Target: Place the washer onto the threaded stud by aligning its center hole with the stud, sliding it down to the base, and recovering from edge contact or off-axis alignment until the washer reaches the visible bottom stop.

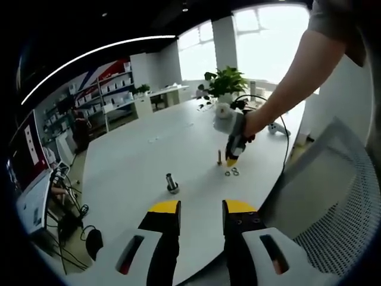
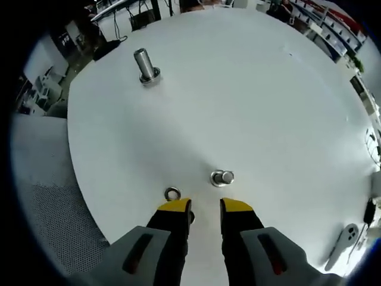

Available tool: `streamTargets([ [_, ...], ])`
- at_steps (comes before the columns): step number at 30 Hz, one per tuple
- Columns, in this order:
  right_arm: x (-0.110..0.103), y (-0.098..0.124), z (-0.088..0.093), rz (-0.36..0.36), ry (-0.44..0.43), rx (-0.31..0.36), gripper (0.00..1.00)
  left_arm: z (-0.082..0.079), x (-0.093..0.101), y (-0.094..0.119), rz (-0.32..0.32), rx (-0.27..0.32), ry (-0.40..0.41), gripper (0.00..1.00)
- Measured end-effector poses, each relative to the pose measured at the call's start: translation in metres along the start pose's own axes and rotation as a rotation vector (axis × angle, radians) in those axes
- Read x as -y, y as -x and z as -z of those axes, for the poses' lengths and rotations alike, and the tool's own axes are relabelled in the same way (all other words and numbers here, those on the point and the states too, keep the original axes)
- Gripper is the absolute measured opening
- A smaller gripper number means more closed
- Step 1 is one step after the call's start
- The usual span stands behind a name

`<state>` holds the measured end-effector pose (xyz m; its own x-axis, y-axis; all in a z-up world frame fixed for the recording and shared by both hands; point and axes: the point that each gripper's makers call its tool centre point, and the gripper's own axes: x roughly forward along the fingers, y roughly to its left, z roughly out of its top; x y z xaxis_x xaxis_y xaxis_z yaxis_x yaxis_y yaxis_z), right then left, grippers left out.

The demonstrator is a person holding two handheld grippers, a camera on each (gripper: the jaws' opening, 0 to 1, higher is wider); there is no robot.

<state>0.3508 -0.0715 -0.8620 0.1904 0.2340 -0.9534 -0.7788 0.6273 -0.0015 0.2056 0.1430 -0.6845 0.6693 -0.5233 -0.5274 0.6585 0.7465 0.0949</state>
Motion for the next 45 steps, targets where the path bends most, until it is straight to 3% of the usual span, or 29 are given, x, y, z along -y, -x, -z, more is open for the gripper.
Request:
streamTargets([
  [7, -0.018, -0.005, 0.0, -0.031, 0.065, -0.02, 0.23, 0.001, 0.001, 0.0, 0.003, -0.003, -0.003, 0.26],
  [15, -0.031, -0.011, -0.004, -0.06, 0.084, -0.018, 0.24, 0.0, 0.001, 0.0, 0.006, 0.002, -0.001, 0.26],
  [28, -0.031, -0.014, 0.0, -0.065, 0.09, -0.032, 0.22, -0.001, 0.0, 0.0, 0.003, 0.006, 0.001, 0.26],
  [32, -0.033, -0.014, 0.002, -0.037, 0.223, -0.043, 0.21, -0.001, 0.001, 0.0, 0.005, 0.007, -0.004, 0.26],
  [37, -0.033, -0.015, 0.001, -0.044, 0.207, -0.063, 0.21, -0.001, 0.001, 0.0, 0.006, 0.006, 0.0, 0.26],
  [41, -0.035, -0.017, 0.0, -0.046, 0.256, -0.111, 0.19, -0.001, 0.001, 0.0, 0.009, 0.004, -0.001, 0.26],
  [45, -0.032, -0.017, -0.001, -0.042, 0.207, -0.104, 0.15, -0.001, 0.002, 0.0, 0.009, 0.003, 0.001, 0.26],
])
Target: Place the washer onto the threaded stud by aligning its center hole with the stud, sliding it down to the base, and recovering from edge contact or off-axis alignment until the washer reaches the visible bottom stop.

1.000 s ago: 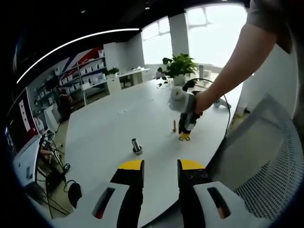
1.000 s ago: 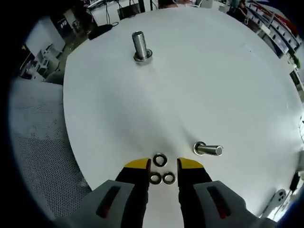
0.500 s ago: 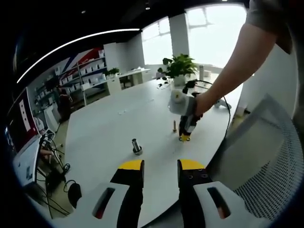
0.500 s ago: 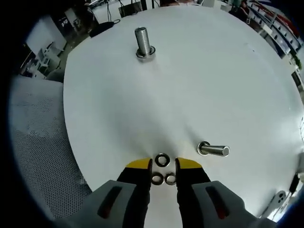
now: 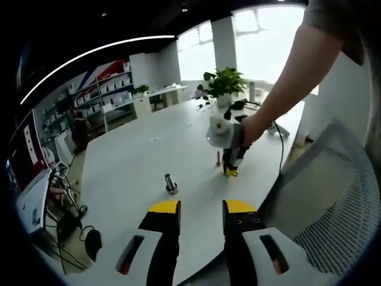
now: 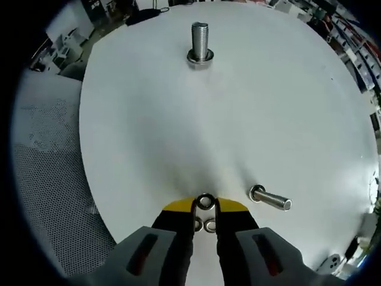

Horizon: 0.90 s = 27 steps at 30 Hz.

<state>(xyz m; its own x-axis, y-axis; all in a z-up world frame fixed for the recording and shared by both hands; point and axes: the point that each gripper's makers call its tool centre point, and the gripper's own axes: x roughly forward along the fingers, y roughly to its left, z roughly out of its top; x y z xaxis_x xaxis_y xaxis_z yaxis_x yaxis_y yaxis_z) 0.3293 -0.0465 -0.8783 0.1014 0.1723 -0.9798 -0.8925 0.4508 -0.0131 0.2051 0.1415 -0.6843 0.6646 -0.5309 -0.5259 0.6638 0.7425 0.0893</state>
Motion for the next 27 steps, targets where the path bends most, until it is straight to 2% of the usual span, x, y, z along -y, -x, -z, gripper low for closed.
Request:
streamTargets([
  [3, -0.0011, -0.0005, 0.0001, -0.006, 0.041, -0.019, 0.14, 0.0004, -0.0002, 0.0002, -0.001, 0.0, 0.003, 0.26],
  [5, -0.0011, -0.0006, -0.0003, -0.008, 0.038, -0.03, 0.14, 0.0003, 0.0001, 0.0, 0.001, 0.0, 0.001, 0.26],
  [15, -0.0011, -0.0032, -0.0001, 0.046, 0.029, -0.189, 0.15, 0.001, 0.0009, -0.0008, 0.007, -0.005, -0.002, 0.26],
  [20, -0.002, -0.0016, 0.0009, 0.065, 0.042, -0.194, 0.15, 0.0015, 0.0006, -0.0008, 0.007, -0.006, -0.001, 0.26],
  [27, -0.0012, -0.0002, 0.0018, 0.08, 0.004, -0.116, 0.15, 0.001, -0.0001, 0.0001, 0.002, -0.003, 0.0, 0.26],
])
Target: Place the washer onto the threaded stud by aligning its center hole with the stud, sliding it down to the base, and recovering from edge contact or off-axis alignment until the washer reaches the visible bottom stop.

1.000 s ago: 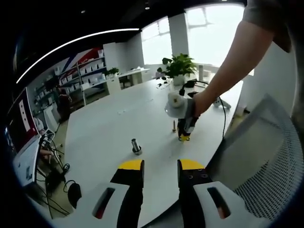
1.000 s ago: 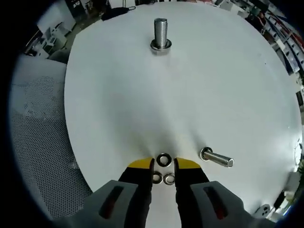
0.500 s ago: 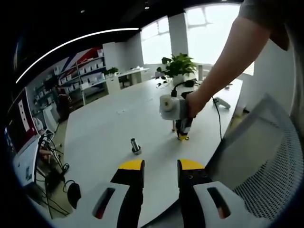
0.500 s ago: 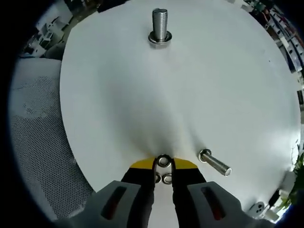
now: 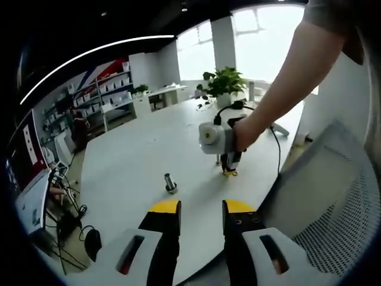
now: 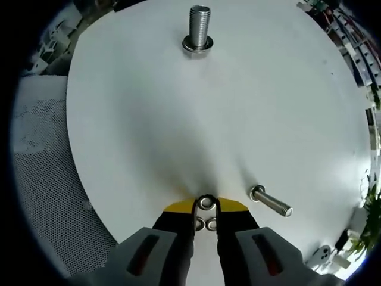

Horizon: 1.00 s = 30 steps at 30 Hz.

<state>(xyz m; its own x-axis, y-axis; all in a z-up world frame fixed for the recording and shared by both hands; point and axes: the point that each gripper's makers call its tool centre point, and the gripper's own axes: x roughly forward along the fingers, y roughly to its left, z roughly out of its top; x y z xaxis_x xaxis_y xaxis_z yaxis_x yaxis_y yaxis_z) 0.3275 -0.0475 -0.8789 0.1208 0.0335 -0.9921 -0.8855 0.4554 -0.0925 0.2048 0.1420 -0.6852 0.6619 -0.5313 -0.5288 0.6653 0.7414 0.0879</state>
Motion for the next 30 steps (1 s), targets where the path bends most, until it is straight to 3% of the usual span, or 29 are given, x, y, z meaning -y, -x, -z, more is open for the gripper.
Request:
streamTargets([
  [9, 0.0022, -0.0005, 0.0005, -0.004, -0.066, 0.086, 0.15, -0.0005, 0.0, 0.0003, -0.003, 0.002, -0.006, 0.26],
  [24, 0.0016, 0.001, -0.0001, 0.011, -0.092, 0.122, 0.15, -0.0023, -0.0003, 0.0012, -0.005, 0.011, -0.009, 0.26],
  [30, 0.0043, 0.0015, 0.0015, 0.025, -0.179, 0.171, 0.14, -0.0032, -0.0008, 0.0017, -0.007, 0.015, -0.008, 0.26],
])
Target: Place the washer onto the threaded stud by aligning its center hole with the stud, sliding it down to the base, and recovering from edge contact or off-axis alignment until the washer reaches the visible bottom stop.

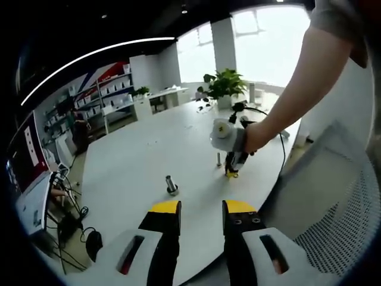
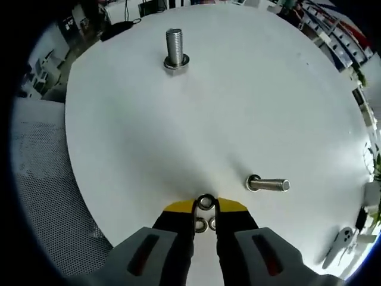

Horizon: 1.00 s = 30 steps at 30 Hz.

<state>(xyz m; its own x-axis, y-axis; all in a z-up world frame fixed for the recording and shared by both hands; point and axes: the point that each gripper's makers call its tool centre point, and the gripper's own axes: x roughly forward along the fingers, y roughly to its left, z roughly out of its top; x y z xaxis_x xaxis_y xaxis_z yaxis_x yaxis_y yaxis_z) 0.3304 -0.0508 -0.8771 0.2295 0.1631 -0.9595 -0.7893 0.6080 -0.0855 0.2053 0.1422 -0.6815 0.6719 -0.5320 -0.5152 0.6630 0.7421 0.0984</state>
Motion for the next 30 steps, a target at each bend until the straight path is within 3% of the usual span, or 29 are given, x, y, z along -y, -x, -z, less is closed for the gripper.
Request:
streamTargets([
  [7, 0.005, 0.003, 0.004, -0.013, -0.023, 0.0, 0.14, 0.0, 0.001, 0.0, 0.003, 0.002, -0.001, 0.26],
  [30, 0.036, 0.035, -0.001, 0.019, -0.065, 0.102, 0.14, 0.0, 0.003, -0.001, 0.014, -0.003, -0.007, 0.26],
])
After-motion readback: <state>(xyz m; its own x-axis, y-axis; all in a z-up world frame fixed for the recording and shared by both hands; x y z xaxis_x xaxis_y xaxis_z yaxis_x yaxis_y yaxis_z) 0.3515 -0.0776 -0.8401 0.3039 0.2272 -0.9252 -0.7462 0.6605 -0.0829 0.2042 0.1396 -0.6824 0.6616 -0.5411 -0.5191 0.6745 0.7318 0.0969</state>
